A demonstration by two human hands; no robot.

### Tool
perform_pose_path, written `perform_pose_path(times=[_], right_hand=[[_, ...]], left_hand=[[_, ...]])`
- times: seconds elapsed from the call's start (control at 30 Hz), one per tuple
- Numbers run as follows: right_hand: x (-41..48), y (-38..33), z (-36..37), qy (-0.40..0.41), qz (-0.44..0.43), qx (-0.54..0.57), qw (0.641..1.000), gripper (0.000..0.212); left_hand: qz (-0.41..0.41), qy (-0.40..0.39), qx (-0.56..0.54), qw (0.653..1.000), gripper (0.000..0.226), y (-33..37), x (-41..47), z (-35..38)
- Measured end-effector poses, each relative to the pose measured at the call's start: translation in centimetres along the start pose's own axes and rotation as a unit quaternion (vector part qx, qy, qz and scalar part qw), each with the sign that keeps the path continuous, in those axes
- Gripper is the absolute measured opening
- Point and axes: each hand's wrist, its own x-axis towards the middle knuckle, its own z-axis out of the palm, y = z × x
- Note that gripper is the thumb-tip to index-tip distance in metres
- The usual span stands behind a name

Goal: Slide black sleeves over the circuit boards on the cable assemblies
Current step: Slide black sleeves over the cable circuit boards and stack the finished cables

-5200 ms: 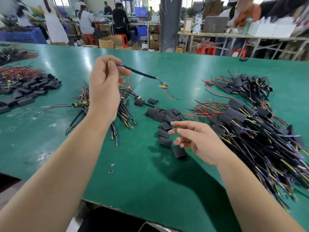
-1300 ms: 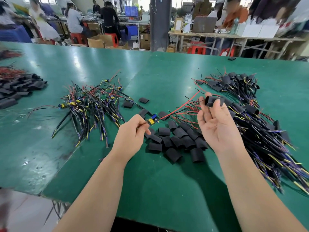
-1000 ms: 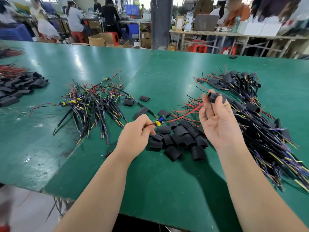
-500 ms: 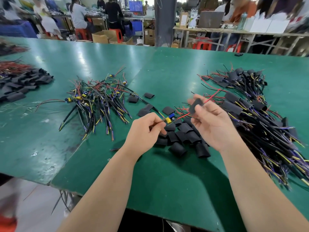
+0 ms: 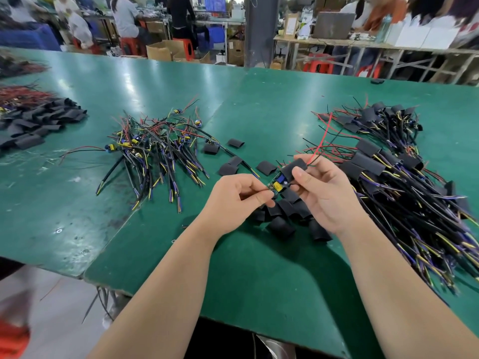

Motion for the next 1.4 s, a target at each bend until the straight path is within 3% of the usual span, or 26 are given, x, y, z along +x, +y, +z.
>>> perform_pose_path(times=[0.3, 0.53, 0.97, 1.27, 1.4], right_hand=[[-0.1, -0.7, -0.9, -0.042, 0.033, -0.032, 0.998, 0.032], [-0.4, -1.2, -1.1, -0.059, 0.040, -0.033, 0.997, 0.030], [-0.6, -0.1, 0.4, -0.064, 0.058, -0.021, 0.996, 0.025], [-1.0, 0.1, 1.2, -0.055, 0.052, -0.039, 0.996, 0.027], [-1.1, 0.5, 1.9, -0.011, 0.066, -0.005, 0.998, 0.035]], left_hand=[[-0.018, -0.014, -0.038, 0.999, 0.006, 0.1, -0.1, -0.2], [-0.029, -0.018, -0.138, 0.990, 0.019, 0.4, 0.1, -0.5], [-0.030, -0.025, -0.124, 0.992, 0.021, 0.7, 0.0, -0.4], [-0.060, 0.020, -0.127, 0.990, 0.016, 0.2, 0.3, -0.5], [-0.062, 0.041, -0.132, 0.988, 0.019, 0.0, 0.5, -0.4]])
